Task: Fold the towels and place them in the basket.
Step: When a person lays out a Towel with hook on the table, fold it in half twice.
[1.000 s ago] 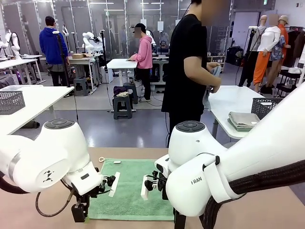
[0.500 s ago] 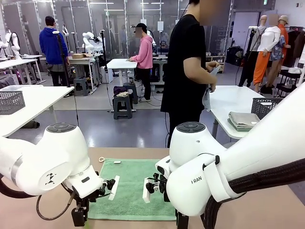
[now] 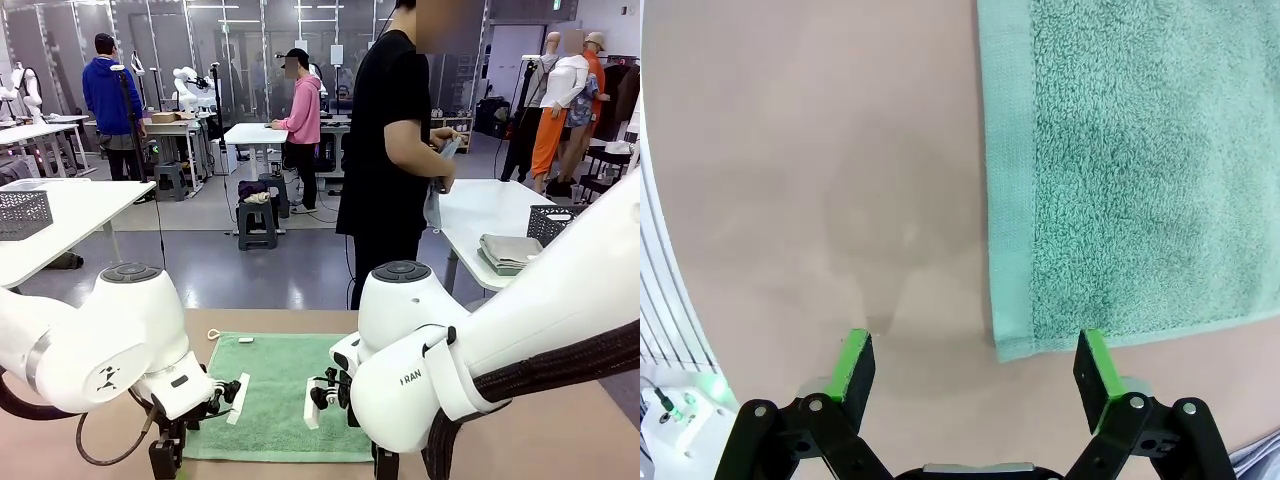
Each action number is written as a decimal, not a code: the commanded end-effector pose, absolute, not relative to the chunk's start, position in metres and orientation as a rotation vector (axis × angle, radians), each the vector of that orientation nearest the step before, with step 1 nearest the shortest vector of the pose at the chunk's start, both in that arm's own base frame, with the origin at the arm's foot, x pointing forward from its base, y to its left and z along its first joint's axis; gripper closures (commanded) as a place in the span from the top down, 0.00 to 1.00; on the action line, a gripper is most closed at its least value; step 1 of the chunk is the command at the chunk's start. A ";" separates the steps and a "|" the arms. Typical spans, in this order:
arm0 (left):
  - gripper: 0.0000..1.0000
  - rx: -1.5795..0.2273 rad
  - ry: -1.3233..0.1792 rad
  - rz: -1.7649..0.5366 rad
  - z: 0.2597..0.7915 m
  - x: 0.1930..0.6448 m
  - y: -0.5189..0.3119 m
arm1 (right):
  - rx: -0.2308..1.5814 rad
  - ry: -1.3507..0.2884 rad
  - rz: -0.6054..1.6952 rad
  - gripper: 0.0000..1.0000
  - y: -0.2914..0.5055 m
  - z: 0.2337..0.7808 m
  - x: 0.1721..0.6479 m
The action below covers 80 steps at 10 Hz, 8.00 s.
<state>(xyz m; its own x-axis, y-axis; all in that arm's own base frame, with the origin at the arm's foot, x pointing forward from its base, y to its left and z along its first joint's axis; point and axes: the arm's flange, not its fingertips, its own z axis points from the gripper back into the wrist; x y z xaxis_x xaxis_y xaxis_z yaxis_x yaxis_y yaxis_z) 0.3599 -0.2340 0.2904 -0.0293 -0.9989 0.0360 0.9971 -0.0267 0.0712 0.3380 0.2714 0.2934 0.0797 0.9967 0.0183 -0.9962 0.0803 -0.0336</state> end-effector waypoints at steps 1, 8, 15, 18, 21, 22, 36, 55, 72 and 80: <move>1.00 0.008 -0.116 -1.608 0.285 0.348 -0.223 | 0.005 -0.032 1.510 1.00 0.271 0.292 0.344; 1.00 0.018 -0.111 -1.610 0.287 0.349 -0.226 | -0.008 -0.059 1.508 1.00 0.272 0.287 0.348; 0.64 0.055 -0.113 -1.621 0.294 0.354 -0.231 | -0.040 -0.060 1.528 0.40 0.278 0.293 0.351; 0.37 0.062 -0.106 -1.626 0.298 0.364 -0.235 | -0.051 -0.057 1.527 0.35 0.280 0.301 0.360; 0.04 0.063 -0.094 -1.638 0.302 0.373 -0.237 | -0.050 -0.042 1.536 0.00 0.283 0.306 0.370; 0.00 0.067 -0.095 -1.640 0.303 0.376 -0.238 | -0.054 -0.040 1.536 0.00 0.284 0.307 0.371; 0.00 0.053 -0.113 -1.617 0.303 0.371 -0.239 | -0.014 -0.024 1.524 0.30 0.283 0.287 0.369; 0.03 0.118 -0.171 -1.573 0.359 0.380 -0.234 | -0.062 -0.063 1.580 0.04 0.270 0.349 0.381; 0.03 0.064 -0.138 -1.586 0.395 0.497 -0.245 | -0.013 -0.104 1.641 0.04 0.277 0.397 0.493; 0.03 0.129 -0.131 -1.485 0.381 0.592 -0.253 | -0.038 -0.099 1.625 0.04 0.274 0.391 0.591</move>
